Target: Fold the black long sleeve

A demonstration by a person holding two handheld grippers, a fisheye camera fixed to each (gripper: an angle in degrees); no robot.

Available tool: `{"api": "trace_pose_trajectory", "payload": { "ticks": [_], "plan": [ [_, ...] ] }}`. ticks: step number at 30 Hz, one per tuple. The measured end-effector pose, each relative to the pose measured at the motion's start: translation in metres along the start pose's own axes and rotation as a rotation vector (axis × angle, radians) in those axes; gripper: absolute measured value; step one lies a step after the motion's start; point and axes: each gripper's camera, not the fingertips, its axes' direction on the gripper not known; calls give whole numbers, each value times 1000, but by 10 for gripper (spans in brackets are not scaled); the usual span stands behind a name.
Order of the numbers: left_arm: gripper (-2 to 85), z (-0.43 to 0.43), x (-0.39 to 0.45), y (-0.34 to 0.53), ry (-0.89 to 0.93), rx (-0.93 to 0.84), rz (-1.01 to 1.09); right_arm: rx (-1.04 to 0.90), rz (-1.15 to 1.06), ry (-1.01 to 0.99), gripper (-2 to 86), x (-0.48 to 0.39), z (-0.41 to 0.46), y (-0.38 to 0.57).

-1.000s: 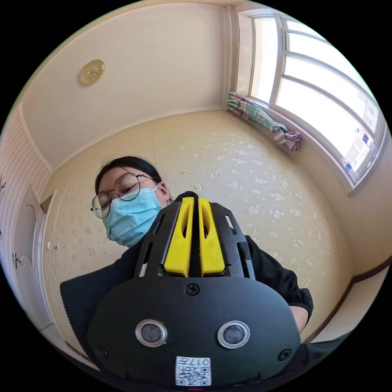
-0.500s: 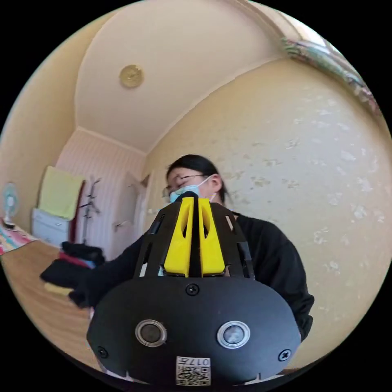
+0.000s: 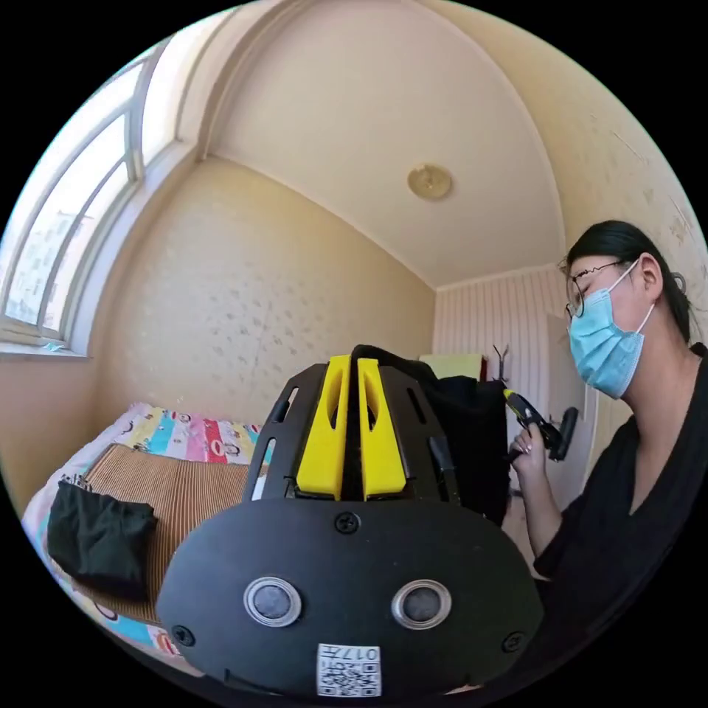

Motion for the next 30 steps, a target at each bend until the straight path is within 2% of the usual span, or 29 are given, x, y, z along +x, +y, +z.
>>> {"api": "trace_pose_trajectory", "payload": {
  "ticks": [3, 6, 8, 12, 15, 16, 18, 22, 26, 30],
  "plan": [
    [-6, -5, 28, -13, -157, 95, 73, 45, -58, 76, 13, -21, 10, -12],
    [-4, 36, 22, -39, -171, 34, 122, 15, -113, 156, 14, -23, 52, -15],
    [-1, 84, 2, -53, -178, -49, 148, -47, -244, 245, 17, -26, 128, -10],
    [25, 254, -104, -53, -187, -447, 30, -349, -304, 188, 23, 1, 296, 21],
    [49, 335, -179, -5, -219, -769, -121, -760, -183, 174, 41, 42, 418, 90],
    [50, 345, -194, 19, -241, -861, -175, -812, -156, 179, 39, 46, 425, 103],
    [51, 343, -197, 58, -239, -938, -191, -922, -134, 150, 35, 45, 428, 144],
    [52, 318, -170, 165, -191, -1091, -160, -1030, -261, 111, 31, 16, 387, 255],
    [53, 299, -146, 243, -118, -1232, -203, -1304, -306, 15, 47, -9, 359, 363],
    [53, 275, -122, 299, -167, -1395, -182, -1527, -319, 41, 62, -18, 337, 433]
  ]
}}
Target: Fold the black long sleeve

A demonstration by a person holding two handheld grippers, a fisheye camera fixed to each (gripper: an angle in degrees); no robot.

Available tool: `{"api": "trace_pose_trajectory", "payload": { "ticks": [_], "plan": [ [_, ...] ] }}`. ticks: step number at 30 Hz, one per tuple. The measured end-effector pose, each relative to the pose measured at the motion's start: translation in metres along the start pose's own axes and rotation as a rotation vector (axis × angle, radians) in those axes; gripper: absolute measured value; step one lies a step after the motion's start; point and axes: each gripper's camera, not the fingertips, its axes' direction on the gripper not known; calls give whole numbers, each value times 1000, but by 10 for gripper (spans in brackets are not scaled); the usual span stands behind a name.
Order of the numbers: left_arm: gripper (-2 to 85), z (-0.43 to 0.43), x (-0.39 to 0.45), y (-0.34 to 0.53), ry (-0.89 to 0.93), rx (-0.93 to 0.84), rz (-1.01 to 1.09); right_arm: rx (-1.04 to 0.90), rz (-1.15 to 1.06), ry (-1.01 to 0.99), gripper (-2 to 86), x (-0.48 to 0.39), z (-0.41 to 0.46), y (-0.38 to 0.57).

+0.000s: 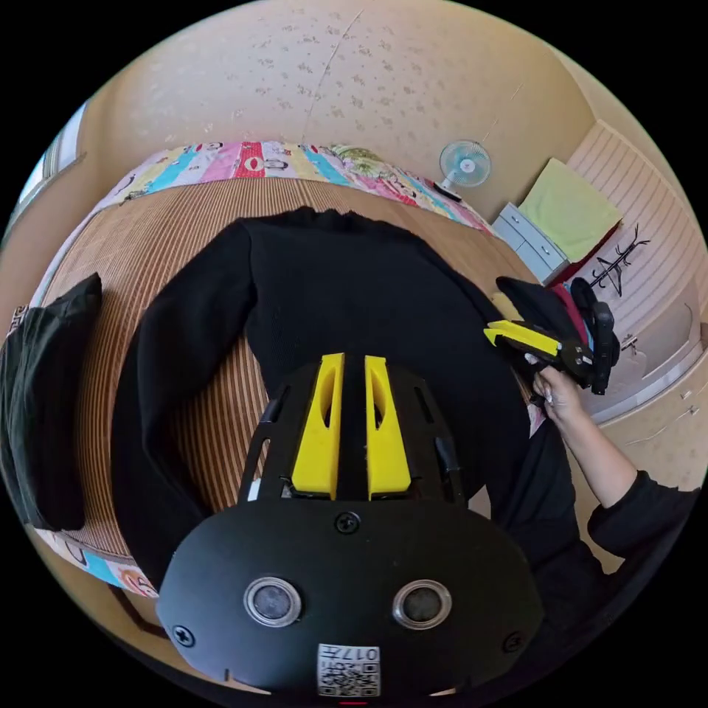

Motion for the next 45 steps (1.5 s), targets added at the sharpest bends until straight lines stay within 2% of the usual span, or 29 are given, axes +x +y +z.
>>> {"api": "trace_pose_trajectory", "payload": {
  "ticks": [2, 8, 12, 16, 23, 27, 31, 35, 38, 41, 44, 45],
  "plan": [
    [53, 8, 2, 19, -15, -22, 7, 97, 73, -16, 59, 3, 3, 23],
    [52, -68, -27, 112, -55, 262, -161, 147, 121, -96, 48, 8, 8, 34],
    [65, -121, -77, 181, -211, 358, -472, 147, 100, -40, 40, -8, 12, 31],
    [84, -128, -138, 231, -157, 390, -694, 165, 77, 22, 33, -25, 16, 32],
    [83, -107, -173, 239, -90, 341, -669, 168, 68, 39, 30, -35, 21, 36],
    [37, -112, -170, 235, -85, 295, -626, 174, 60, 56, 29, -40, 23, 42],
    [19, -188, -140, 249, -184, 620, -606, 175, 43, 88, 27, -46, 27, 47],
    [14, -250, -124, 197, -169, 729, -526, 172, 44, 64, 23, -40, 32, 54],
    [15, -274, -89, 108, -136, 742, -369, 179, 68, -11, 22, -23, 36, 61],
    [24, -249, -40, -11, 45, 606, -185, 187, 91, -81, 21, -7, 40, 69],
    [39, -185, 40, -113, 167, 483, 41, 193, 107, -132, 20, 7, 43, 78],
    [43, -154, 69, -141, 263, 414, 112, 195, 113, -150, 20, 13, 45, 81]
  ]
}}
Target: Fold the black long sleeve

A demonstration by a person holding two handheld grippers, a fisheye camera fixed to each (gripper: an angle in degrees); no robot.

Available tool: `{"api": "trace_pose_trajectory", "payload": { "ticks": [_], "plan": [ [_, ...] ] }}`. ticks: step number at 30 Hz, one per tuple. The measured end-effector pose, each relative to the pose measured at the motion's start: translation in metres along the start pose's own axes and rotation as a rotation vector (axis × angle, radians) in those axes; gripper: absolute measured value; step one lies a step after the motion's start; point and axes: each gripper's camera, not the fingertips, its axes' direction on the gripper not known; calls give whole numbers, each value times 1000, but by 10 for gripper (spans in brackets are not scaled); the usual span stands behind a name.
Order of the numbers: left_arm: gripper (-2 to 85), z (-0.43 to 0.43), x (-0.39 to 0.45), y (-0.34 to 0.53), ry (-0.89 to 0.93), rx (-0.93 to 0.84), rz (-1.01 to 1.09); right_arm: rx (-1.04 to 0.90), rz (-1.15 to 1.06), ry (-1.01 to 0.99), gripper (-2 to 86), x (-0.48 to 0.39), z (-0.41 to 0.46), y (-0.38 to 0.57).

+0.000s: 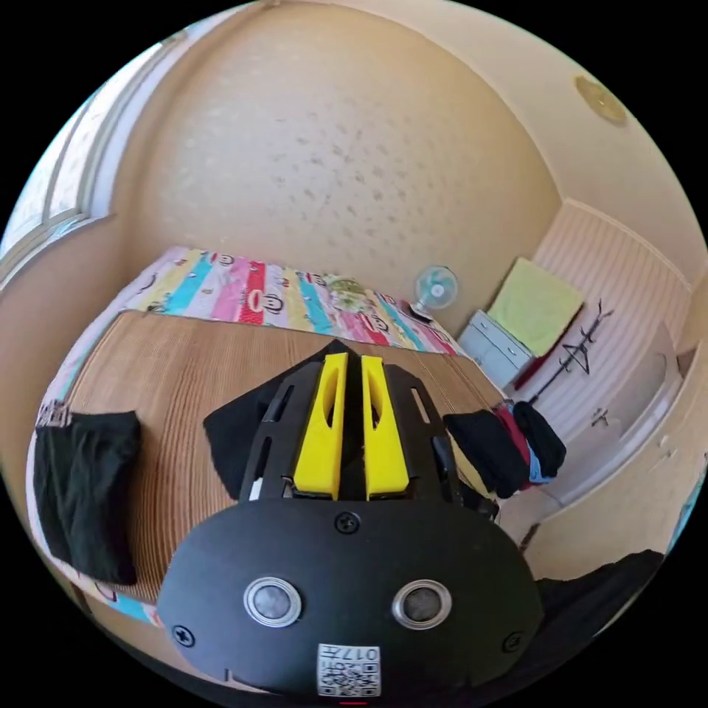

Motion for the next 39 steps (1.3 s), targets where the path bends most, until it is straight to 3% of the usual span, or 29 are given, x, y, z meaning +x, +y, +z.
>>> {"api": "trace_pose_trajectory", "payload": {
  "ticks": [3, 4, 12, 17, 21, 25, 27, 34, 39],
  "plan": [
    [57, 100, 17, 0, 339, -208, -62, 2, 18, -44, 20, 14, 0, 6],
    [58, 120, 20, 13, 370, -218, -75, 4, 29, -72, 20, 21, 0, 9],
    [55, 121, -42, 137, -56, -257, -188, 23, 132, -302, 15, 81, 7, 32],
    [59, 75, -65, 215, -379, -277, -225, 23, 131, -300, 14, 92, 8, 41],
    [77, 51, -87, 268, -310, -289, -429, 25, 150, -332, 14, 105, 8, 47],
    [78, 20, -54, 317, -288, -193, -504, 34, 162, -358, 15, 117, 7, 55],
    [77, 11, -37, 335, -257, -148, -506, 37, 169, -368, 15, 122, 6, 58],
    [1, 14, -13, 353, -351, -277, -366, 30, 200, -382, 14, 136, 1, 64],
    [-7, -12, -17, 362, -437, -226, -376, 41, 247, -398, 11, 132, -30, 76]
  ]
}}
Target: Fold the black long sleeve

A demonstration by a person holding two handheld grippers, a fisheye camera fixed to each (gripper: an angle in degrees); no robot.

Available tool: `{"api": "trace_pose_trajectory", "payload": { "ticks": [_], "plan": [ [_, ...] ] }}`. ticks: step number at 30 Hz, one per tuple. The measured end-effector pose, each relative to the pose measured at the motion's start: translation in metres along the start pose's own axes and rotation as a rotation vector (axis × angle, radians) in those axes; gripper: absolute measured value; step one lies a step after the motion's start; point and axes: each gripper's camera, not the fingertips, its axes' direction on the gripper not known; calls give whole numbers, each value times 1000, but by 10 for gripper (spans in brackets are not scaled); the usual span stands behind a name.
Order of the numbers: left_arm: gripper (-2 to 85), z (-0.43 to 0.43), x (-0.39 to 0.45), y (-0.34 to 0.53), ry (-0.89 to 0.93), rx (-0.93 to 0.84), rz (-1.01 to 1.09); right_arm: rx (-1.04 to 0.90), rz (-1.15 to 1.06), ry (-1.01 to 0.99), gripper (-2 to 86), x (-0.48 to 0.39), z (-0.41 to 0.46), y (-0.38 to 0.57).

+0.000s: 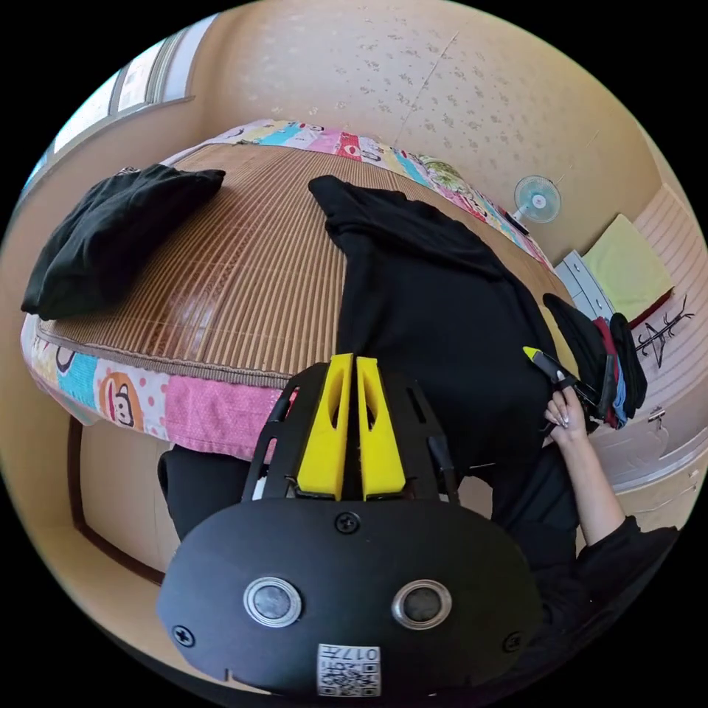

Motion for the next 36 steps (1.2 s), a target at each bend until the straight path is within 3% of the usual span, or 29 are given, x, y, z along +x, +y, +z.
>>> {"api": "trace_pose_trajectory", "payload": {
  "ticks": [6, 8, 11, 13, 17, 20, 24, 27, 29, 32, 36],
  "plan": [
    [8, -2, -18, 35, 167, 70, -67, 253, 111, 220, 23, -18, -120, 55],
    [12, -6, -14, 50, 182, 111, -38, 363, 221, 428, 53, -10, -174, 83],
    [9, -10, 0, 73, 208, 165, 41, 351, 333, 631, 91, 15, -210, 101],
    [8, -6, 9, 86, 213, 192, 95, 246, 440, 609, 102, 45, -212, 103],
    [26, 10, 14, 87, 311, 136, 126, 150, 547, 318, 117, 98, -191, 106],
    [48, 19, 16, 90, 311, 108, 144, 63, 584, 294, 98, 113, -166, 94],
    [48, 27, 13, 97, 299, 106, 173, 95, 367, 207, 41, 52, -174, 55],
    [40, 29, 8, 100, 311, 108, 162, 158, 65, 400, 30, -32, -214, -9],
    [36, 29, 6, 102, 315, 110, 157, 237, 30, 513, 29, -44, -245, -38],
    [35, 31, 3, 104, 325, 106, 150, 271, 150, 570, 31, -7, -286, -83],
    [35, 31, -3, 106, 345, 102, 130, 122, 344, 739, 37, 70, -286, -112]
  ]
}}
